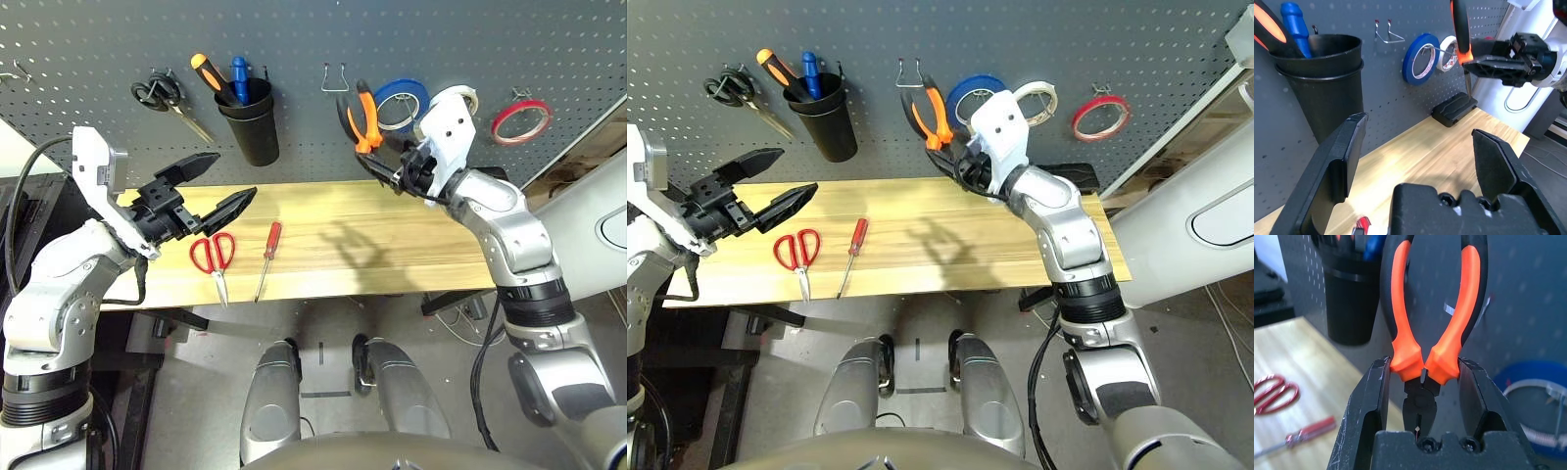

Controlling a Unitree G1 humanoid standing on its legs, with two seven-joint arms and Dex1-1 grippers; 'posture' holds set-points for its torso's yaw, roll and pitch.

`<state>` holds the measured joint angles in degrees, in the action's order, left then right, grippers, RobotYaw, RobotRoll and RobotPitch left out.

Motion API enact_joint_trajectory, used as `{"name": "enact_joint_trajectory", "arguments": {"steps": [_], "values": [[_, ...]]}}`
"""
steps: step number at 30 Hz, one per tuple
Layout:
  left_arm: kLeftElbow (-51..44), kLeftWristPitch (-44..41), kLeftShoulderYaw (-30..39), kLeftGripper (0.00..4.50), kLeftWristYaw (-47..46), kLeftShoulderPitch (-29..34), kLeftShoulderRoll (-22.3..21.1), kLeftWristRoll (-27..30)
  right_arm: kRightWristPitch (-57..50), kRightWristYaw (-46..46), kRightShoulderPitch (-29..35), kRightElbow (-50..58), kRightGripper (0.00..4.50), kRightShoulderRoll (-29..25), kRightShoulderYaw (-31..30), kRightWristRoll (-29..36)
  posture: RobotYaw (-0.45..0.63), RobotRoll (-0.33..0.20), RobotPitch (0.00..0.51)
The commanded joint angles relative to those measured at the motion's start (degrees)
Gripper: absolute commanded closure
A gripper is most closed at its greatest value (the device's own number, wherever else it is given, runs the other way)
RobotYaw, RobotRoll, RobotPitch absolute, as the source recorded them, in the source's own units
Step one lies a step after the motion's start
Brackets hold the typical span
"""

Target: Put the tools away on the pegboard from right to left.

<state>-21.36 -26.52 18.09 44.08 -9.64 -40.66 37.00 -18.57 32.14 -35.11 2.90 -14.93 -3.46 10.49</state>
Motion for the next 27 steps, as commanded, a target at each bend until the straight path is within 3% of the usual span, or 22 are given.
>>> {"name": "enact_joint_trajectory", "arguments": {"steps": [1,13,27], "values": [[0.84,-0.17,0.61,0.00,0.30,0.27,-0.33,0.34,5.32,-2.26,-2.31,-0.88,2.36,0.99,0.39,-1.45,0.09,0.000,0.144],[1.39,0.30,-0.53,0.00,0.70,-0.20,-0.23,-0.16,27.27,-9.40,-16.28,-24.03,2.36,4.95,-2.93,-12.41,0.10,0.000,0.147],[0.47,-0.17,-0.74,0.00,0.86,0.00,-0.44,-0.05,42.04,-18.03,-26.42,-43.82,2.36,7.94,-5.48,-21.11,0.10,0.000,0.154]]}}
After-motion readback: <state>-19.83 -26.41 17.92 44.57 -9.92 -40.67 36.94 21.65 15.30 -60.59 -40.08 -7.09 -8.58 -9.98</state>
